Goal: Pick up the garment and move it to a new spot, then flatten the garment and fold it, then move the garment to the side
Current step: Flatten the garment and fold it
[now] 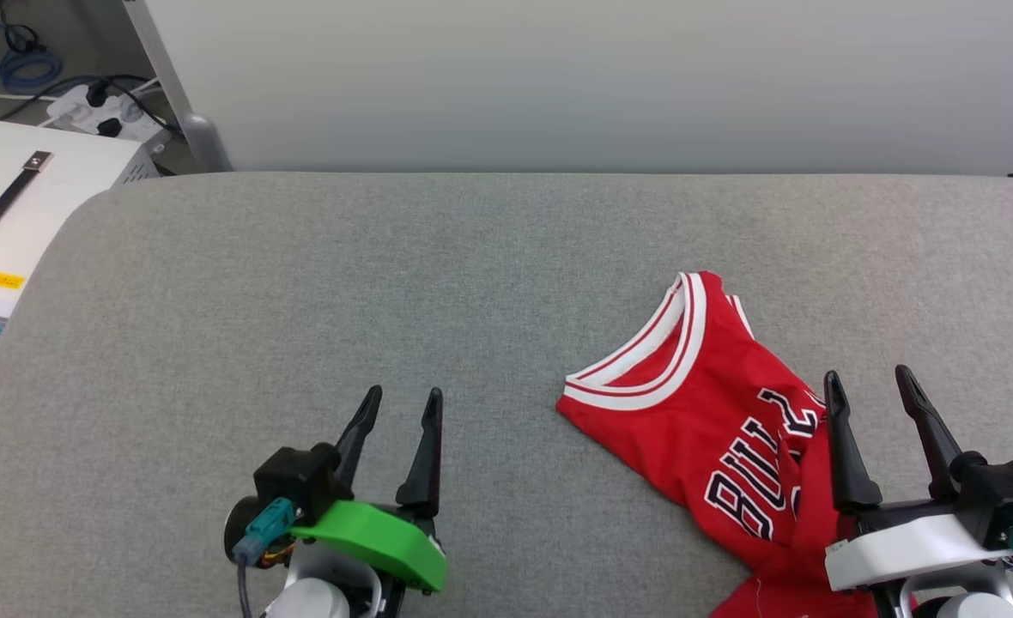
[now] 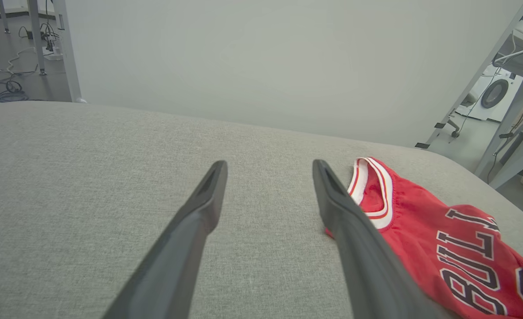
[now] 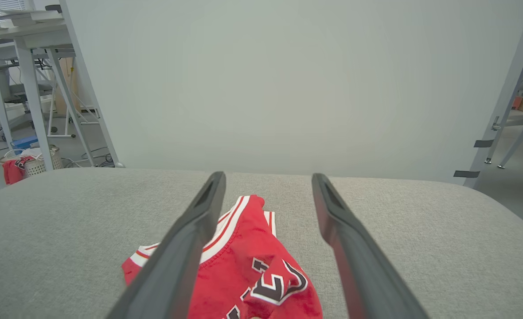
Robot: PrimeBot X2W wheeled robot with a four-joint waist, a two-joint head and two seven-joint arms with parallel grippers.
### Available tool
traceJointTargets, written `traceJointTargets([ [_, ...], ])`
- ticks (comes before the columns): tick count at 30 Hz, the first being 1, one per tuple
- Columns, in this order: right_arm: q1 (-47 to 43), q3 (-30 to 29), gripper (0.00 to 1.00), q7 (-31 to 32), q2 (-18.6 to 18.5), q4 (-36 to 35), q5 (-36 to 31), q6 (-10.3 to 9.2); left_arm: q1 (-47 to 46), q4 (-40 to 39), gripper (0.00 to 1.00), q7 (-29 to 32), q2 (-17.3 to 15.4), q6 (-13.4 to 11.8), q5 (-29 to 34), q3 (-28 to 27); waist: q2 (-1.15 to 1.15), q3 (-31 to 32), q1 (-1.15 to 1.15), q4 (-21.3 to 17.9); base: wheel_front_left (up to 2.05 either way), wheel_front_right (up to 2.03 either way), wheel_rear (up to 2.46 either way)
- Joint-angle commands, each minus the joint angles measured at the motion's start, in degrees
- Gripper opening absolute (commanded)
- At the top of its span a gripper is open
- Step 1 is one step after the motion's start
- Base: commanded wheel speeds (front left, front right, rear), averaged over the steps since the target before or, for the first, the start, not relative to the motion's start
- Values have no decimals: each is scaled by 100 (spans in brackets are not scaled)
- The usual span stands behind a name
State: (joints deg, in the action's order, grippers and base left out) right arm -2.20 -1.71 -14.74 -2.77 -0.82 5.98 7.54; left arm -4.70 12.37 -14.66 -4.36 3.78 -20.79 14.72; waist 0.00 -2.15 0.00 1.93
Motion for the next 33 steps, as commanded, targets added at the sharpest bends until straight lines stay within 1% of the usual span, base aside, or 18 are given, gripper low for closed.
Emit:
traceJointTargets([
  [1, 89, 9, 100, -26, -36, -12, -30, -5, -221, 60, 100, -13, 59, 24, -31, 69, 0, -172, 0, -104, 0, 0, 0],
  [3, 147, 8, 100, -26, -43, -41, -42, -5, -454, 193, 100, 221, 80, 32, -40, 224, 0, -312, 0, -162, 0, 0, 0],
  [5, 208, 10, 100, -26, -56, -67, -51, -5, -728, 316, 100, 597, 97, 36, -94, 367, 0, -451, 0, -218, 0, 0, 0],
  [10, 328, 35, 100, -26, -63, -112, -86, -5, -1464, 546, 100, 1891, 127, 27, -376, 702, 0, -778, 0, -354, 0, 0, 0],
  [15, 462, 146, 100, -26, -56, -100, -91, -5, -2018, 985, 100, 3276, 136, -99, -559, 971, 0, -1003, 0, -560, 0, 0, 0],
  [17, 513, 175, 100, -26, -51, -92, -77, -5, -2174, 1129, 100, 3676, 138, -131, -621, 1044, 0, -1075, 0, -648, 0, 0, 0],
  [19, 554, 202, 100, -26, -45, -84, -63, -5, -2303, 1242, 100, 3886, 138, -178, -624, 1092, 0, -1142, 0, -740, 0, 0, 0],
  [21, 580, 220, 100, -26, -39, -79, -52, -5, -2405, 1352, 100, 3943, 140, -238, -628, 1102, 0, -1205, 0, -821, 0, 0, 0],
  [25, 610, 255, 100, -26, -28, -63, -28, -5, -2569, 1610, 100, 3792, 137, -381, -555, 1101, 0, -1298, 0, -959, 0, 0, 0],
  [27, 621, 257, 100, -26, -23, -58, -19, -5, -2605, 1770, 100, 3742, 137, -375, -542, 1131, 0, -1322, 0, -993, 0, 0, 0],
  [29, 629, 263, 100, -26, -20, -52, -16, -5, -2614, 1916, 100, 3694, 139, -311, -596, 1156, 0, -1332, 0, -1016, 0, 0, 0],
  [30, 632, 266, 100, -26, -19, -48, -16, -5, -2611, 1970, 56, 3670, 139, -269, -622, 1176, 0, -1330, 0, -1022, 0, 0, 0],
  [31, 632, 264, 100, -26, -18, -36, -17, -5, -2604, 2014, 0, 3585, 140, -228, -665, 1173, 0, -1312, 0, -1024, 0, 0, 0],
  [33, 624, 244, 100, -26, -16, -11, -23, -5, -2576, 2072, 0, 3384, 141, -189, -714, 1159, 0, -1259, 0, -1005, 0, 0, 0],
])
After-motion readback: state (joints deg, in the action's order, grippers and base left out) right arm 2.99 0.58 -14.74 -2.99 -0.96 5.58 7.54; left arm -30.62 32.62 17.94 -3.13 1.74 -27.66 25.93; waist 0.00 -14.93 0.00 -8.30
